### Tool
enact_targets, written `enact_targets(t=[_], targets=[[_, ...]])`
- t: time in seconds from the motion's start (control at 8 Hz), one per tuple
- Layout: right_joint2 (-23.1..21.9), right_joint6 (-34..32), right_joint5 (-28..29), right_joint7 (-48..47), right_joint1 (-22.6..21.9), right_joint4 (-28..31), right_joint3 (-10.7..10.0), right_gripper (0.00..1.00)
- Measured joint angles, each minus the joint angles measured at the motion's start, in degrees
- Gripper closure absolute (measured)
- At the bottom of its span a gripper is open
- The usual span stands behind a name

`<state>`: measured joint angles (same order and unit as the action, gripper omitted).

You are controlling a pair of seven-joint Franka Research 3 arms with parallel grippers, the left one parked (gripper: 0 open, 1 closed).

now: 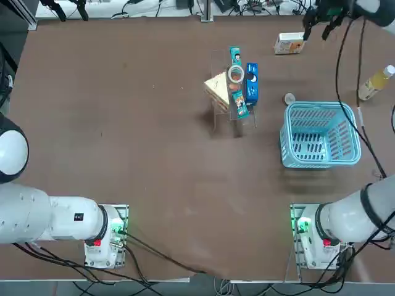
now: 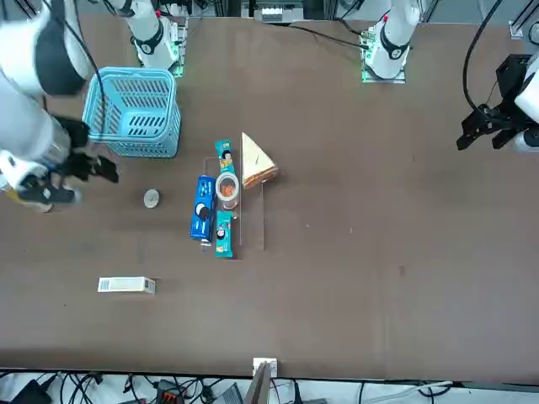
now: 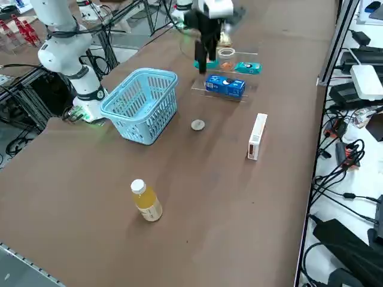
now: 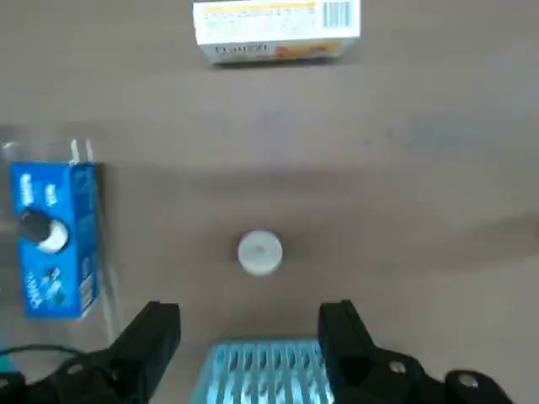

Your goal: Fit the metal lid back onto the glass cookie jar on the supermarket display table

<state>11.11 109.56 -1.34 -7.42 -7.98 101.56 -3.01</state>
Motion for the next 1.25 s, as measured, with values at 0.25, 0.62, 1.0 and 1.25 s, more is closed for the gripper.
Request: enact_targets(t=[0.25,0.62,1.0,1.25], targets=[[2.5,13.9,0.0,0.0,0.0,9.5,0.1,0.0],[4.7,29.9,0.0,0.0,-0.1,21.8,0.3,0.0],[5.3,35.1,0.0,0.0,-0.2,27.3,0.5,0.0],[6.5,35.3,0.0,-0.1,-0.3,27.5,0.5,0.0]])
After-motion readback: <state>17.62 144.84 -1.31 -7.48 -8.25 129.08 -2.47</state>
